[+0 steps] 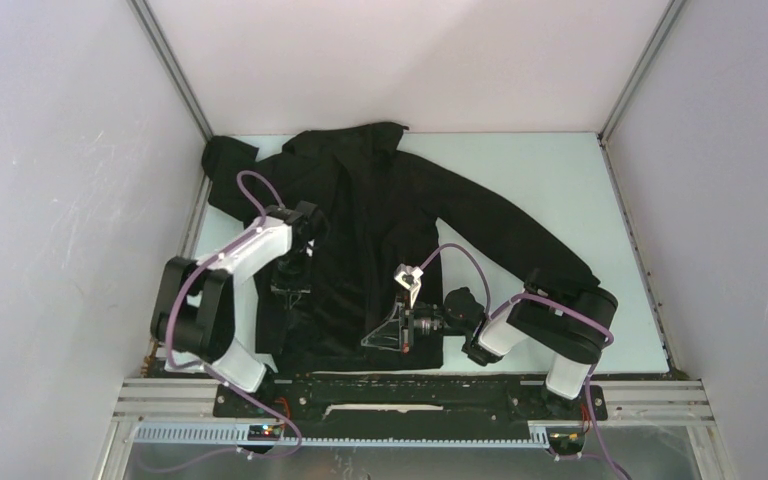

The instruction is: Zip up the jacket

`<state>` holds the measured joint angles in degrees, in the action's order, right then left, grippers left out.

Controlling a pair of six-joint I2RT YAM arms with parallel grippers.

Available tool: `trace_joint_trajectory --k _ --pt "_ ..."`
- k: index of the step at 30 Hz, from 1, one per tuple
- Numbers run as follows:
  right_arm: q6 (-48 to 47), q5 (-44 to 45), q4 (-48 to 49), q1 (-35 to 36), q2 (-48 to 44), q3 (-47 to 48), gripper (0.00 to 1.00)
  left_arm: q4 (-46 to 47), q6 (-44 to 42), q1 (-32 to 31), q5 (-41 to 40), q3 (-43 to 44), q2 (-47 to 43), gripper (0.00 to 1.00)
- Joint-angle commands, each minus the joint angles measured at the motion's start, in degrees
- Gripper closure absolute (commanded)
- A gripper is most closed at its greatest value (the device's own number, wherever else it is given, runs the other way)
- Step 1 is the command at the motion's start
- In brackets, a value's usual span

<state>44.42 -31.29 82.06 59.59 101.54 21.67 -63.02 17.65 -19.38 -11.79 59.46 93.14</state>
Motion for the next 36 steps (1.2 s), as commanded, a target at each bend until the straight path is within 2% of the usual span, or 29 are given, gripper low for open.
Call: trace_joint_trajectory --k 1,5,10,17,21,25,27,28,30,36 --pt "-0.23 -1.28 4.61 0.38 -0.93 0.42 1.0 -0.62 4.31 -0.42 1.57 1.05 -7.86 1.0" --pt "-0.13 -1.33 4.6 0.48 -0.56 0.57 1.0 1.71 6.87 -2.57 5.66 4.79 -6.71 1.0" --pt "-0.13 -1.21 4.6 0.49 -0.29 0.57 1.0 4.39 8.88 -4.83 9.97 10.27 0.28 1.0" --pt "-0.15 -1.15 4.65 0.34 -0.23 0.57 1.0 8.03 10.07 -5.58 8.94 14.38 7.54 1.0" --pt "-0.04 -1.23 4.65 0.15 -0.15 0.57 1.0 6.94 8.02 -5.75 5.84 13.28 7.16 0.7" --pt "0.12 -1.17 4.6 0.15 0.03 0.72 1.0 5.87 8.06 -6.12 6.09 9.24 0.42 0.57" --pt "0.13 -1.26 4.62 0.11 0.1 0.83 1.0 4.91 8.73 -6.91 5.73 7.0 -2.87 0.4" --pt "0.15 -1.24 4.66 0.09 0.17 0.89 1.0 4.49 9.17 -7.43 5.57 6.02 -4.21 0.37" --pt "0.17 -1.28 4.6 0.17 0.34 1.04 1.0 4.4 10.62 -8.63 5.6 3.89 -6.16 0.37" --pt "0.3 -1.43 4.64 0.24 0.51 1.15 1.0 5.01 12.71 -11.04 5.77 -0.38 -5.81 0.5"
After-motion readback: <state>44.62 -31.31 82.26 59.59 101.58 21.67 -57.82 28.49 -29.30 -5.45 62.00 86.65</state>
